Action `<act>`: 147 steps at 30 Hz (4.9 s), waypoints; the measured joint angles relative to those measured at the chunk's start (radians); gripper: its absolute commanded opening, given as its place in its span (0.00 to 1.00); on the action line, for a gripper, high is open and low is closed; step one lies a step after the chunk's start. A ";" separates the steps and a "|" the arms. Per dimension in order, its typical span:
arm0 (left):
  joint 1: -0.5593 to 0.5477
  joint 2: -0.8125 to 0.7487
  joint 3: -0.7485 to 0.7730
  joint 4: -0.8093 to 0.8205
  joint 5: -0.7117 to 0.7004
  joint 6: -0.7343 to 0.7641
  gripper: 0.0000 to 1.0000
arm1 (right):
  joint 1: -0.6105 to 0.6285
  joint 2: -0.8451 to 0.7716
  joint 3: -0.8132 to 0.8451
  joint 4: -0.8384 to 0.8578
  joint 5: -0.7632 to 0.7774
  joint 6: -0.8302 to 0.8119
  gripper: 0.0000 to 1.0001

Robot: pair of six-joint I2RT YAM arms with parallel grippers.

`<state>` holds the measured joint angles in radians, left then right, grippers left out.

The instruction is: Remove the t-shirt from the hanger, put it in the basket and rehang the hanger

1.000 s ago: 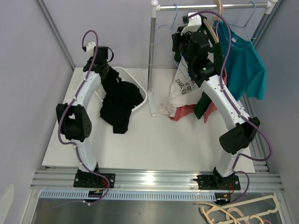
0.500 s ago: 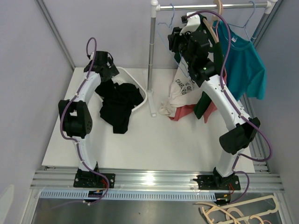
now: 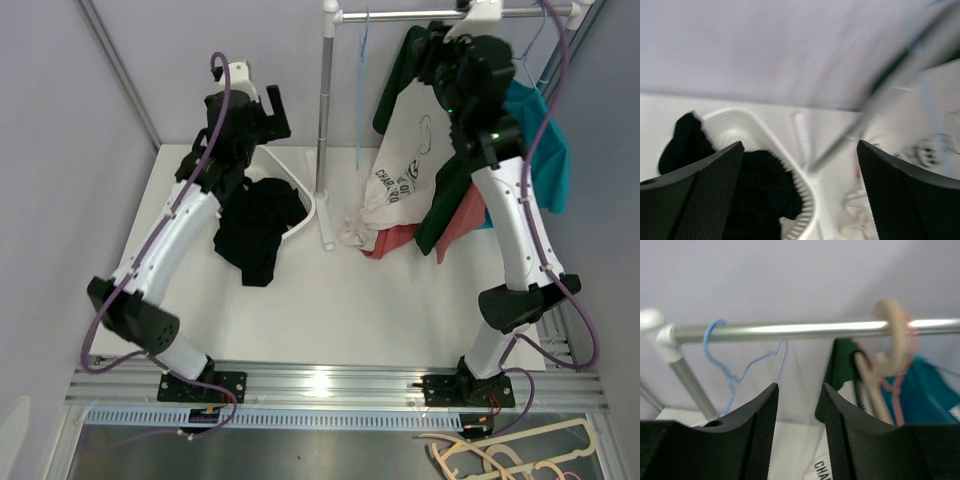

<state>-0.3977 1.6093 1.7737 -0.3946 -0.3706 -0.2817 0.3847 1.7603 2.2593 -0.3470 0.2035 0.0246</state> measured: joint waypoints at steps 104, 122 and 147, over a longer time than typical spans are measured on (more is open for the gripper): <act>-0.406 -0.051 -0.158 0.409 -0.019 0.423 0.99 | -0.306 0.069 0.099 -0.291 -0.306 0.017 0.40; -0.407 -0.041 -0.158 0.412 -0.019 0.423 0.99 | -0.307 0.079 0.098 -0.298 -0.345 0.024 0.39; -0.407 -0.029 -0.175 0.424 -0.019 0.430 1.00 | -0.307 0.146 0.085 -0.298 -0.332 0.027 0.35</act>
<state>-0.8047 1.5799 1.5990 0.0296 -0.3901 0.1482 0.0780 1.9068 2.3447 -0.6445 -0.1280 0.0521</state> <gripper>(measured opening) 0.994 0.365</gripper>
